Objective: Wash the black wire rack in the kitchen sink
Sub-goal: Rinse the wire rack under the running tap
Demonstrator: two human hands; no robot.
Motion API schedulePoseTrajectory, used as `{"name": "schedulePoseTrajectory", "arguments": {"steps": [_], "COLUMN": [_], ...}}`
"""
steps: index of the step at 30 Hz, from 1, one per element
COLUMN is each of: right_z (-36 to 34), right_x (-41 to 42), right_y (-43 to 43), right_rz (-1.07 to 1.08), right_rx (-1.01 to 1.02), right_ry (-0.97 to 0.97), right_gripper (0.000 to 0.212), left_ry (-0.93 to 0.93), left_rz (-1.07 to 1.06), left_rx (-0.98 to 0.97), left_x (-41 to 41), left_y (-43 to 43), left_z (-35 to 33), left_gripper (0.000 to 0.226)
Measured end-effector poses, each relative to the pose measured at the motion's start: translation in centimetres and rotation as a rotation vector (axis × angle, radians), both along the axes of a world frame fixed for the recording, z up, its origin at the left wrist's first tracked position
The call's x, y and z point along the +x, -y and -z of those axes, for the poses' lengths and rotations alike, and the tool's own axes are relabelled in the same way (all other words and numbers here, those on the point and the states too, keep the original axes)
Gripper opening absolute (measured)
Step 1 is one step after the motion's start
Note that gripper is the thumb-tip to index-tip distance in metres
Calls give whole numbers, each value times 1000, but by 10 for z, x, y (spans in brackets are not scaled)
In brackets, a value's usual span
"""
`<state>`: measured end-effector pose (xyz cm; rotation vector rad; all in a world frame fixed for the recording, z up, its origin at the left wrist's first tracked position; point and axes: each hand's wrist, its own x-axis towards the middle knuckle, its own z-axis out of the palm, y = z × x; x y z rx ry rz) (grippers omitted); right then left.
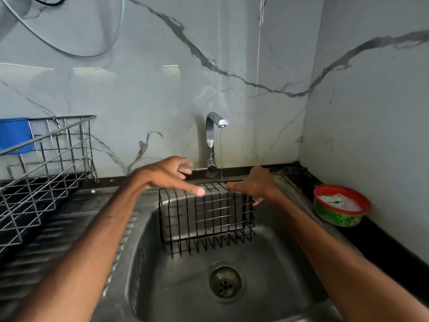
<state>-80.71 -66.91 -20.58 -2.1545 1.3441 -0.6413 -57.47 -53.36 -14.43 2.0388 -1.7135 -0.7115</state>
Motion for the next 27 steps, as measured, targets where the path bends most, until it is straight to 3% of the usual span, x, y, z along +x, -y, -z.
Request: {"name": "schedulePoseTrajectory", "arguments": {"steps": [5, 9, 13, 15, 19, 23, 27], "right_z": [-6, -12, -14, -12, 4, 18, 29], "right_x": [14, 22, 23, 25, 24, 20, 11], "right_y": [-6, -16, -22, -20, -13, -12, -15], "right_rz": [-52, -103, -153, -268, -498, -424, -361], "right_rx": [-216, -252, -283, -175, -27, 208, 457], "right_ry": [-71, -53, 73, 192, 375, 388, 337], "right_gripper": [54, 46, 34, 41, 44, 86, 99], "left_ry": [125, 180, 213, 158, 85, 85, 15], "left_rz": [45, 20, -41, -52, -73, -68, -86], "left_rx": [92, 10, -63, -73, -79, -58, -80], "left_x": [-38, -45, -44, -38, -30, -28, -23], "left_y": [24, 28, 23, 22, 14, 10, 8], "left_z": [28, 41, 34, 33, 26, 23, 22], "left_gripper": [142, 131, 101, 91, 100, 85, 79]}}
